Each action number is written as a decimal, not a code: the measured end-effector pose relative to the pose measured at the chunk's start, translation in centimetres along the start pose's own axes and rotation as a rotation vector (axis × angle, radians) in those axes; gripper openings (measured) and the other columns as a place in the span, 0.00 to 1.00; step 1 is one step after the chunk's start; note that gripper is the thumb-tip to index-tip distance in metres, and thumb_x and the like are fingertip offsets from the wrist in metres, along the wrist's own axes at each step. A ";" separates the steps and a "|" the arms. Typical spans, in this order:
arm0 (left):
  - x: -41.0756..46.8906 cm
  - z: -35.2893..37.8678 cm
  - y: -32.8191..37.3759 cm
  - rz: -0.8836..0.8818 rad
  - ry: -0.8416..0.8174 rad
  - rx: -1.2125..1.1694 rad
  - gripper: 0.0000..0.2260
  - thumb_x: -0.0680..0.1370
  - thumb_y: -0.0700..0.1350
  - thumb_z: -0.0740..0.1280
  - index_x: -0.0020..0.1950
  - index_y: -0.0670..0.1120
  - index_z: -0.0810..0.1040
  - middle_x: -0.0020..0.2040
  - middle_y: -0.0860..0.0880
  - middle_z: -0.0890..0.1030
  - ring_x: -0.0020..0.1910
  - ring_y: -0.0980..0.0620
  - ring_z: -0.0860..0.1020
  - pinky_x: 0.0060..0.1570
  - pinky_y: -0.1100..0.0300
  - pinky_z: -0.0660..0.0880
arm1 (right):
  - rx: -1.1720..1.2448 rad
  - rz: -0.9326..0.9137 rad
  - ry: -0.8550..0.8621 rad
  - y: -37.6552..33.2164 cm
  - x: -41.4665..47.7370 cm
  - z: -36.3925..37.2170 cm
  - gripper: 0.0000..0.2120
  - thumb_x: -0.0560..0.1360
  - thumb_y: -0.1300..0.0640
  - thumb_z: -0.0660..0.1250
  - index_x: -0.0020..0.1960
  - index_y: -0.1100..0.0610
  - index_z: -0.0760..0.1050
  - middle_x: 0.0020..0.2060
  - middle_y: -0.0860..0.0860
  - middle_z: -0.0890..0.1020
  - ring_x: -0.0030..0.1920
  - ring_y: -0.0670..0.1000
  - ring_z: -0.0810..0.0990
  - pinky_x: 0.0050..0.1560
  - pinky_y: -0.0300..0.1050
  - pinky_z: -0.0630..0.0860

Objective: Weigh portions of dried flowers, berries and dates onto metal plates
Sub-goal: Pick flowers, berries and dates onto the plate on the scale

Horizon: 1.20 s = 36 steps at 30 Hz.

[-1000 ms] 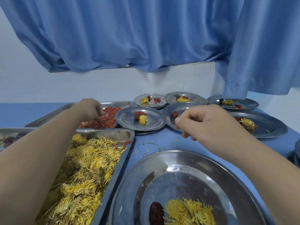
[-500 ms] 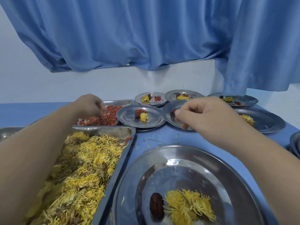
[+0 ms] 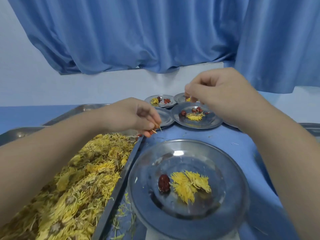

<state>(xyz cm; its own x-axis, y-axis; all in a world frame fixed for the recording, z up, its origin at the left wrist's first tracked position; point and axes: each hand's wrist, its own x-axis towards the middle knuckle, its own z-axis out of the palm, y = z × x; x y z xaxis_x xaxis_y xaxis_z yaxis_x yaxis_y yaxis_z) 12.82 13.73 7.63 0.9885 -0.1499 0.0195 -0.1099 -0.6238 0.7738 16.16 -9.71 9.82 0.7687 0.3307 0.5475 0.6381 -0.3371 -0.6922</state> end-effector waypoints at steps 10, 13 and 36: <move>-0.7 5.5 2.5 0.081 -0.044 0.153 0.07 0.80 0.40 0.67 0.54 0.48 0.81 0.47 0.51 0.86 0.47 0.60 0.83 0.49 0.70 0.76 | -0.089 -0.082 -0.043 -1.1 -5.3 -2.5 0.10 0.74 0.53 0.67 0.36 0.55 0.79 0.23 0.42 0.74 0.24 0.41 0.70 0.25 0.29 0.64; -0.9 6.3 2.3 0.070 -0.029 0.195 0.10 0.79 0.38 0.66 0.51 0.53 0.81 0.46 0.55 0.85 0.48 0.62 0.82 0.53 0.65 0.77 | -0.125 -0.069 -0.023 0.1 -7.3 -3.1 0.10 0.74 0.54 0.67 0.34 0.54 0.78 0.25 0.42 0.77 0.27 0.41 0.71 0.29 0.31 0.66; -3.8 8.6 3.7 -0.079 0.224 0.084 0.13 0.75 0.30 0.65 0.51 0.45 0.81 0.48 0.47 0.82 0.41 0.51 0.82 0.42 0.59 0.82 | -0.387 -0.107 0.049 5.2 -14.9 -2.1 0.05 0.75 0.53 0.64 0.40 0.49 0.75 0.37 0.43 0.74 0.35 0.40 0.70 0.40 0.45 0.73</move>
<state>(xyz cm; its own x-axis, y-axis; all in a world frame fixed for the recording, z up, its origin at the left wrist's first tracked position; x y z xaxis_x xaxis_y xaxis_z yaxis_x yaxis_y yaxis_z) 7.77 5.39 4.97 0.9917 0.0699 0.1081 -0.0302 -0.6899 0.7233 8.08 -18.26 -0.91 0.6926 0.3425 0.6349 0.6767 -0.6134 -0.4072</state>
